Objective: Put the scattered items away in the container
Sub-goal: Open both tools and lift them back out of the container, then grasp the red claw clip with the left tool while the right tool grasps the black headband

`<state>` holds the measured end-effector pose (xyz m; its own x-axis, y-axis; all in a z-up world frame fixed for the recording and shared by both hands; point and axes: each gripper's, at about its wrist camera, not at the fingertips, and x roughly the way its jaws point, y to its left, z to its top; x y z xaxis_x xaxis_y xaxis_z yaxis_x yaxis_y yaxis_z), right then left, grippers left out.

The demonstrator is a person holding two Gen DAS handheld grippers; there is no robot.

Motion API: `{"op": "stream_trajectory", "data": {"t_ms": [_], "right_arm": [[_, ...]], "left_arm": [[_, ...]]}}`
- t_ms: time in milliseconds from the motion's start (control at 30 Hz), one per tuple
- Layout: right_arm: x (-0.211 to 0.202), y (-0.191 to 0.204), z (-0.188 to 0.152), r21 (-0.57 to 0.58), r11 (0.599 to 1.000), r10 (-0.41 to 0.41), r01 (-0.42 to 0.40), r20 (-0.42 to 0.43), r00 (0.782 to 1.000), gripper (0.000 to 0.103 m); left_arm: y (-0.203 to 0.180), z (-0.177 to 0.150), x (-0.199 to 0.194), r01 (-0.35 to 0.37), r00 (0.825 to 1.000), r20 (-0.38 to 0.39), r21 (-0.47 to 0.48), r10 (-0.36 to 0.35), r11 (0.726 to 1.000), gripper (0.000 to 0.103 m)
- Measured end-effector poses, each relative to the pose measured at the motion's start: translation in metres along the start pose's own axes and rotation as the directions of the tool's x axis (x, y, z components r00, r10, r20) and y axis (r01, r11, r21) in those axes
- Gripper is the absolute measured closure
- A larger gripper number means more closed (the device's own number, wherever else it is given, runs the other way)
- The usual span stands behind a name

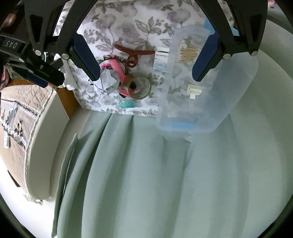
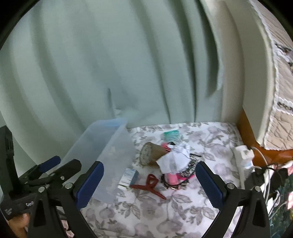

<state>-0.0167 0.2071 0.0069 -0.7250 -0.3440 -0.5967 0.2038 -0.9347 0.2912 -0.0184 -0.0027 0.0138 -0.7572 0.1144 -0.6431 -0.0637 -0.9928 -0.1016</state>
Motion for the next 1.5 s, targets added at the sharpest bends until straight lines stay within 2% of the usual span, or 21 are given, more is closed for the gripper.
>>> {"op": "stream_trajectory", "data": {"t_ms": [267, 433, 800, 933, 1000, 1133, 1233, 1367, 1500], "right_arm": [[-0.002, -0.022, -0.004, 0.02, 1.0, -0.006, 0.006, 0.005, 1.0, 0.001], [0.002, -0.031, -0.008, 0.03, 1.0, 0.005, -0.005, -0.006, 1.0, 0.001], [0.028, -0.064, -0.028, 0.112, 0.994, 0.028, -0.018, -0.092, 0.995, 0.0], [0.037, -0.071, -0.035, 0.105, 0.994, 0.019, -0.007, -0.105, 0.994, 0.0], [0.045, -0.073, -0.04, 0.09, 0.996, -0.004, 0.017, -0.146, 0.989, 0.0], [0.059, -0.081, -0.049, 0.118, 0.993, 0.002, 0.022, -0.203, 0.979, 0.0], [0.07, -0.089, -0.055, 0.153, 0.988, 0.002, 0.035, -0.236, 0.972, 0.0], [0.079, -0.092, -0.058, 0.153, 0.987, -0.01, 0.049, -0.249, 0.968, 0.0], [0.093, -0.095, -0.06, 0.165, 0.984, -0.014, 0.064, -0.285, 0.959, 0.0]], "left_arm": [[-0.022, -0.006, 0.018, -0.005, 0.998, -0.06, 0.014, 0.006, 1.0, 0.003], [-0.035, -0.01, 0.031, -0.042, 0.995, -0.093, 0.049, 0.046, 0.998, 0.003], [-0.044, -0.033, 0.065, 0.03, 0.981, -0.194, 0.042, -0.021, 0.999, 0.003], [-0.049, -0.043, 0.079, 0.063, 0.972, -0.23, 0.05, -0.05, 0.997, 0.003], [-0.051, -0.048, 0.088, 0.081, 0.964, -0.256, 0.044, -0.067, 0.996, 0.003], [-0.052, -0.056, 0.103, 0.09, 0.954, -0.292, 0.047, -0.072, 0.995, 0.003], [-0.051, -0.061, 0.117, 0.057, 0.945, -0.325, 0.057, -0.036, 0.997, 0.003], [-0.044, -0.067, 0.135, 0.046, 0.931, -0.363, 0.027, -0.033, 0.999, 0.003], [-0.046, -0.072, 0.154, 0.04, 0.922, -0.387, 0.045, -0.02, 0.998, 0.003]]}}
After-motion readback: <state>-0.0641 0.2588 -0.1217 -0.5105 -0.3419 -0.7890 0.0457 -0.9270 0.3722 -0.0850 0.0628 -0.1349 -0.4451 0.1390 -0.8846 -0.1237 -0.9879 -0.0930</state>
